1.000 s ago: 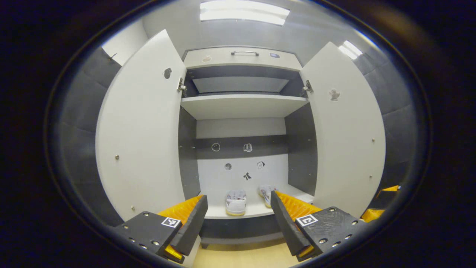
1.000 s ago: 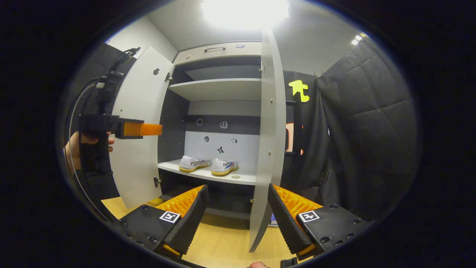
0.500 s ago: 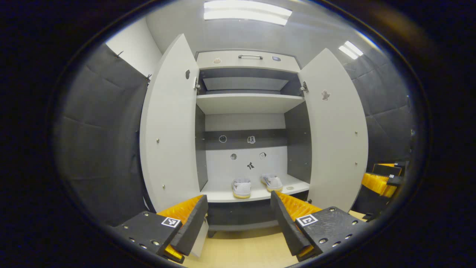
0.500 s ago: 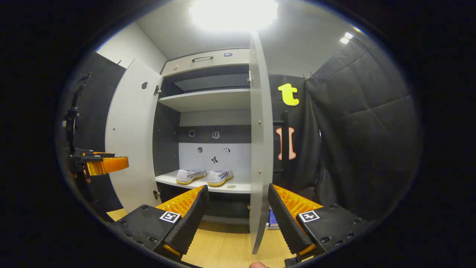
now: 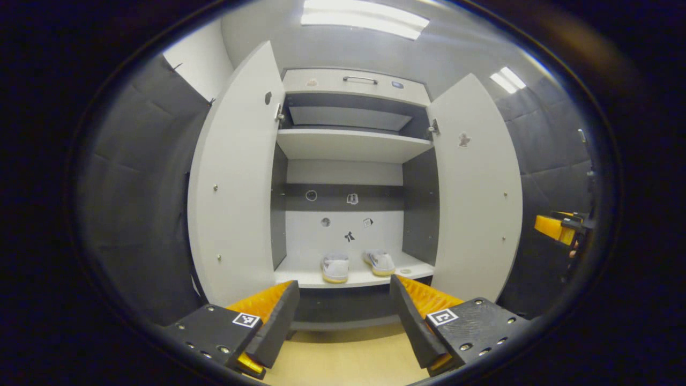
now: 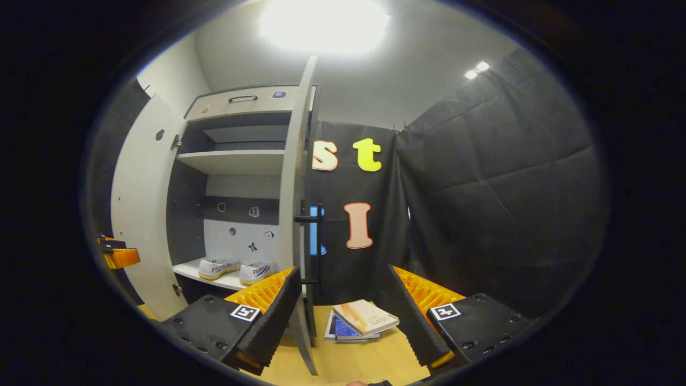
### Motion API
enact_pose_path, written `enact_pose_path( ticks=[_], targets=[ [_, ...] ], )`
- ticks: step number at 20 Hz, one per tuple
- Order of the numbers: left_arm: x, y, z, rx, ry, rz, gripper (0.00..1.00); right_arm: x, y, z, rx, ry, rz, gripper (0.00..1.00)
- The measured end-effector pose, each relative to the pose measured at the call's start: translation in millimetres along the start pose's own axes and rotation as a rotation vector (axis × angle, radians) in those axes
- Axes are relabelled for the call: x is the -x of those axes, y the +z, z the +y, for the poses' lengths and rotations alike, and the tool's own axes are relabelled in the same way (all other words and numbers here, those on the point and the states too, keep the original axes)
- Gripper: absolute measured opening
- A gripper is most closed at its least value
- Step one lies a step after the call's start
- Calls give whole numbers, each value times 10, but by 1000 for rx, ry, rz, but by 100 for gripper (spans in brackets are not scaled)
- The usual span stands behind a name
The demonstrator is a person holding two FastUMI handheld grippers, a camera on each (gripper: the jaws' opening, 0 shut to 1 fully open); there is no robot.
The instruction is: Grab one shoe with the right hand and put it into the shoe cabinet, grab the other shoe with the left hand and put it into the shoe cabinet; then close the right door with the right hand and the left door with the left hand.
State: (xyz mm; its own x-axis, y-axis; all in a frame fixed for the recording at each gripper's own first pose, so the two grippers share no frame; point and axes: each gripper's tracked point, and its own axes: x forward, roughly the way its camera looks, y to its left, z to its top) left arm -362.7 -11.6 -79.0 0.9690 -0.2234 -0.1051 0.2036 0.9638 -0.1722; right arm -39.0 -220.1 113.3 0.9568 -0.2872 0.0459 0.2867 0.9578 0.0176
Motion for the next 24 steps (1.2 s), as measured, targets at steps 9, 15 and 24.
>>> enact_pose_path(
  ticks=[9, 15, 24],
  targets=[
    [58, -57, 34, -42, 63, 29, 98, -674, -102, -290, -45, -38, 59, 99],
    [163, -92, 95, -44, 126, 36, 96, -871, -217, -206, -50, 5, 93, 98],
    [267, 9, 464, -56, 109, 22, 98, -782, -197, -117, 2, -119, 95, 97]
  ],
)
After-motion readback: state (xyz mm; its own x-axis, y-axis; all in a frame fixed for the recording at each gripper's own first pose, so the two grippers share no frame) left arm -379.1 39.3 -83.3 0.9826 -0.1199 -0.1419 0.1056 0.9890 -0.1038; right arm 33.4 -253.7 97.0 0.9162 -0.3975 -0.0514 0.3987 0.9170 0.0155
